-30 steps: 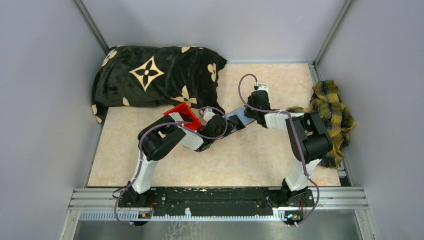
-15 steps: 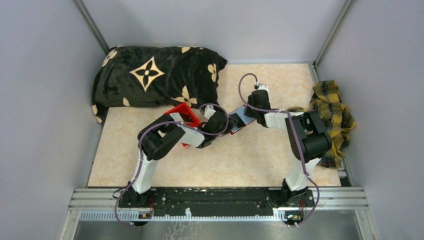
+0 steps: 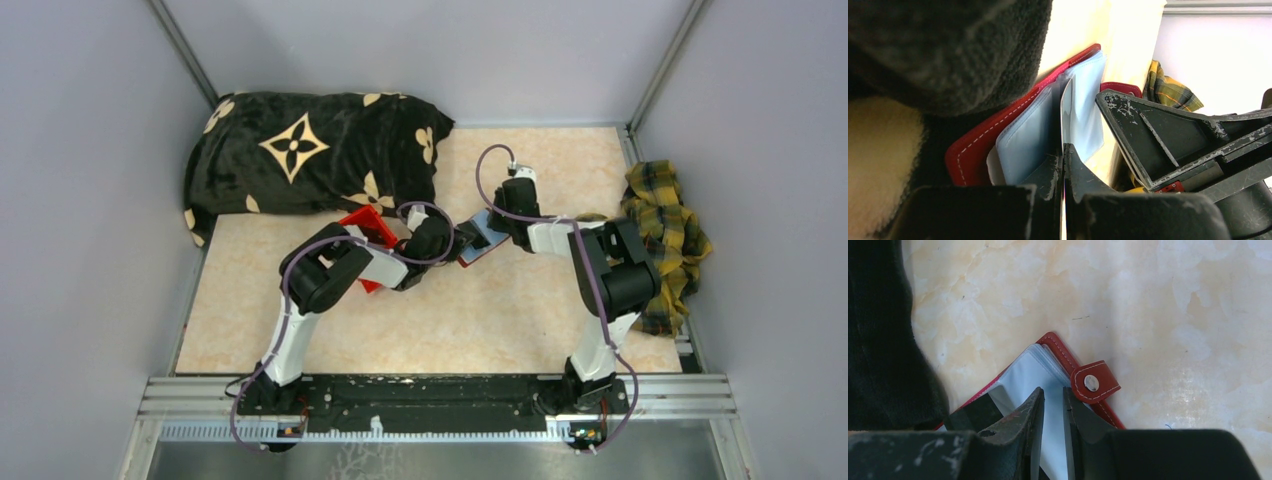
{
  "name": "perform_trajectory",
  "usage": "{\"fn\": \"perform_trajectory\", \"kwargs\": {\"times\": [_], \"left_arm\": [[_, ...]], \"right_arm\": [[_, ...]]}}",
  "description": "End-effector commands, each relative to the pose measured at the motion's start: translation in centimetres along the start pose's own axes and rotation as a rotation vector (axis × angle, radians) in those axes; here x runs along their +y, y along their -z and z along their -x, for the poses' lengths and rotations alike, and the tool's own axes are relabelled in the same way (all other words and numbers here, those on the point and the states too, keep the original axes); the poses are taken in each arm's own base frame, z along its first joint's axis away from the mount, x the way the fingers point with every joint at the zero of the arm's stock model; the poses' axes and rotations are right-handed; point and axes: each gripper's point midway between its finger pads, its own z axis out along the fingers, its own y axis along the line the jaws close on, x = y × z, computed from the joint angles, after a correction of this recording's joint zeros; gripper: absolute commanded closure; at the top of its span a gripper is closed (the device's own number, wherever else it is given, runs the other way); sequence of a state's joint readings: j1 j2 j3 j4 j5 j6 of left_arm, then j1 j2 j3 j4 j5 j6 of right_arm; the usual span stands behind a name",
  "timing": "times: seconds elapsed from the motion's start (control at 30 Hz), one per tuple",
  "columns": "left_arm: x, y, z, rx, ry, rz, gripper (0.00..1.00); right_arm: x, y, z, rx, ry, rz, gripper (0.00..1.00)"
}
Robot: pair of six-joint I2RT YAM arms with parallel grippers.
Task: Put the credit cards into the card holder
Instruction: Insert the credit card into the card holder.
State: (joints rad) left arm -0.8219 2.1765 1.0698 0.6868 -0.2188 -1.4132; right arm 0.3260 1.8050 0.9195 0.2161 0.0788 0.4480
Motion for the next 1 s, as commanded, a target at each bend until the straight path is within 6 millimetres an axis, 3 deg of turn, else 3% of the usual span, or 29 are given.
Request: {"fn": "perform_trajectory", "kwargs": {"times": [0.0,0.2,0.3,0.47,0.77,0.97], "left_arm": [[6.2,-0.6,-1.4,0.060,-0.064,0.156,1.00],[6.0,-0.3,-1.9,0.060,-0.068,0.154,0.98],[5.9,-0.2,-2.5,0.064,-0.067,0.152,0.90],[5.6,0.2,-3.5,0.076,-0.084,0.159,0.70],[6.3,2.2,-3.8,0.081,-0.102,0.179,0.53],[6.6,3.0,-4.0,0.105,-0.132,0.195,0.49]], "right_arm": [[-2.5,-0.4,-4.1,0.139,0.016,-0.079,0.79],[-2.4,-0.1,-4.1,0.140,0.014,-0.076,0.78],[-2.3,0.0,-4.0,0.141,0.014,-0.072,0.79],[-2.2,0.5,-3.5,0.132,0.015,-0.069,0.78],[-1.7,1.5,-1.6,0.098,0.017,-0.072,0.71],[-1.7,1.8,-0.7,0.088,0.027,-0.084,0.70]]}}
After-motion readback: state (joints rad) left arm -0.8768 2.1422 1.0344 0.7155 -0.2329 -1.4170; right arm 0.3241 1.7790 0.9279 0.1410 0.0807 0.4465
